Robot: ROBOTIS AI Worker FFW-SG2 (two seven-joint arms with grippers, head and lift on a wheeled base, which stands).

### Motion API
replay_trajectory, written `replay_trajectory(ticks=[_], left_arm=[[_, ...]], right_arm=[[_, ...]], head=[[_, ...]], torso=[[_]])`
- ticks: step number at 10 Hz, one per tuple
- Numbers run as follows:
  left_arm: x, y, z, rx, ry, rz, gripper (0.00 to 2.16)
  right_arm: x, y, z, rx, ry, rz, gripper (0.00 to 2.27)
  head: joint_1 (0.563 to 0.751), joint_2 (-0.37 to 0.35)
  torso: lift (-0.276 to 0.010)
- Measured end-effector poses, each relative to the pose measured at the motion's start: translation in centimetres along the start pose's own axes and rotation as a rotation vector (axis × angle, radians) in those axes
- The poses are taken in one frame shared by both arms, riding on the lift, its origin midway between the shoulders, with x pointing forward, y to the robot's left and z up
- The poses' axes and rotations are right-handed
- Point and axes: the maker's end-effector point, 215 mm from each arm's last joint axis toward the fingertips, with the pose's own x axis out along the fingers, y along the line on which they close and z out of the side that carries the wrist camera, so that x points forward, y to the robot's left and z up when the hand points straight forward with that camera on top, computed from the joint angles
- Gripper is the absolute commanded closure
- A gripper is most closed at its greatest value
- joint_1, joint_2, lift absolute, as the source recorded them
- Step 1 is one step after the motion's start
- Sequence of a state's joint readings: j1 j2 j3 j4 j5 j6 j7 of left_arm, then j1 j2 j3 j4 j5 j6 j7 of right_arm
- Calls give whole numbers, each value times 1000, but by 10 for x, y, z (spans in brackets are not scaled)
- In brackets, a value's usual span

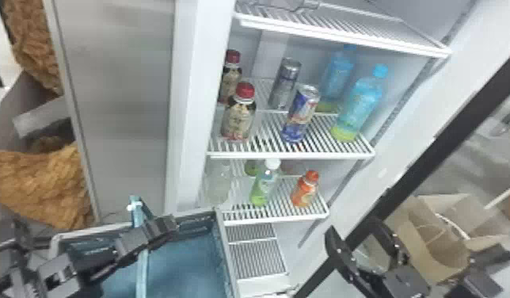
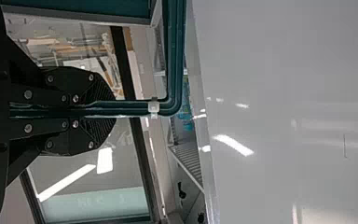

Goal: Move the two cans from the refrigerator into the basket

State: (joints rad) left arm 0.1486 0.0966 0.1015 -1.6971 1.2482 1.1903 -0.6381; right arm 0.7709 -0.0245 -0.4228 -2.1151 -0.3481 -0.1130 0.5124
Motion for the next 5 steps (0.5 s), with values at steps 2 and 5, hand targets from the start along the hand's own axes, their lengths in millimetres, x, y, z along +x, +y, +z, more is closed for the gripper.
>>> replay_trajectory(ticks=[2,5], left_arm=[[2,-2,0,1,2,-5,1191],[6,-6,4,9,1,-14,1191]], right_arm=[[17,-5,8,-28,-27,-6,127],[39,-10,9,-13,-50,-25,124]], head=[[695,-350],[695,-350]], torso=[[-31],[-31]])
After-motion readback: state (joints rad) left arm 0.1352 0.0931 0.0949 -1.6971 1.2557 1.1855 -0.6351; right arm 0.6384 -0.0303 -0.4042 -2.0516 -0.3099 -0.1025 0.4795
